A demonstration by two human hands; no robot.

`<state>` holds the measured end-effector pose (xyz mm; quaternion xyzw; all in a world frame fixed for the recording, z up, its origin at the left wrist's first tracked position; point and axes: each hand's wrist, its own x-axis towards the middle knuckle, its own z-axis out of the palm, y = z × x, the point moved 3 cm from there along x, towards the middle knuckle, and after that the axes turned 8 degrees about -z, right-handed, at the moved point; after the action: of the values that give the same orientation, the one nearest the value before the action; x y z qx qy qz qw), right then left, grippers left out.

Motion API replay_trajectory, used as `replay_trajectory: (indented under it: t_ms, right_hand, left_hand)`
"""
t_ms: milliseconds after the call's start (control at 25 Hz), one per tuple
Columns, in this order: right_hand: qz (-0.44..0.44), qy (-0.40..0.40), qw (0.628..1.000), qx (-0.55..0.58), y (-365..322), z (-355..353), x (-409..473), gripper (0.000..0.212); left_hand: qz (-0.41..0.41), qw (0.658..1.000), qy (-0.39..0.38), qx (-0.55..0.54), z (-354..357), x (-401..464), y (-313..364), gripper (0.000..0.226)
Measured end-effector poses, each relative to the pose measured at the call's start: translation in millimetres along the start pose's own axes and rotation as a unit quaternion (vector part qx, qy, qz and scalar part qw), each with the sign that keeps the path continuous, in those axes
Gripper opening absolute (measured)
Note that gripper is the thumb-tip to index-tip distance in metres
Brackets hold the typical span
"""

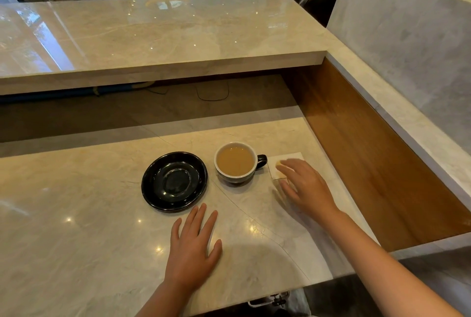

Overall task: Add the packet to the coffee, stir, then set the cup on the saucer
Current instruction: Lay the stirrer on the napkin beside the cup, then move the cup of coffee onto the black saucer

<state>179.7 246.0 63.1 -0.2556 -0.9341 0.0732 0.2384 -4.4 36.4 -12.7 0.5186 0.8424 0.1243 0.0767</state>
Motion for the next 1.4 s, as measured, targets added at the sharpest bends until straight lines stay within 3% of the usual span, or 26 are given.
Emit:
replay_trajectory:
  t_ms: [80, 360, 600, 840, 1200, 1400]
  right_hand:
    - [0.009, -0.017, 1.000, 0.017, -7, 3, 30, 0.036]
    - [0.124, -0.199, 0.970, 0.063, -6, 28, 86, 0.046]
    - [0.185, -0.189, 0.946, 0.187, 0, 31, 92, 0.025]
    - [0.215, -0.177, 0.924, 0.261, -3, 29, 88, 0.026]
    - [0.255, -0.171, 0.909, 0.283, -3, 31, 85, 0.024]
    - [0.296, -0.210, 0.865, 0.347, -7, 32, 87, 0.024]
  left_hand:
    - [0.005, 1.000, 0.003, -0.003, -1, -1, 0, 0.061]
    - [0.001, 1.000, 0.004, 0.002, 1, -1, 0, 0.062]
    - [-0.004, 1.000, 0.010, -0.004, -1, -1, 1, 0.062]
    - [-0.001, 1.000, 0.013, -0.013, -2, -1, 1, 0.061]
    - [-0.002, 1.000, 0.006, -0.011, 0, -1, 0, 0.062]
    - [-0.002, 1.000, 0.010, -0.013, -1, -1, 1, 0.061]
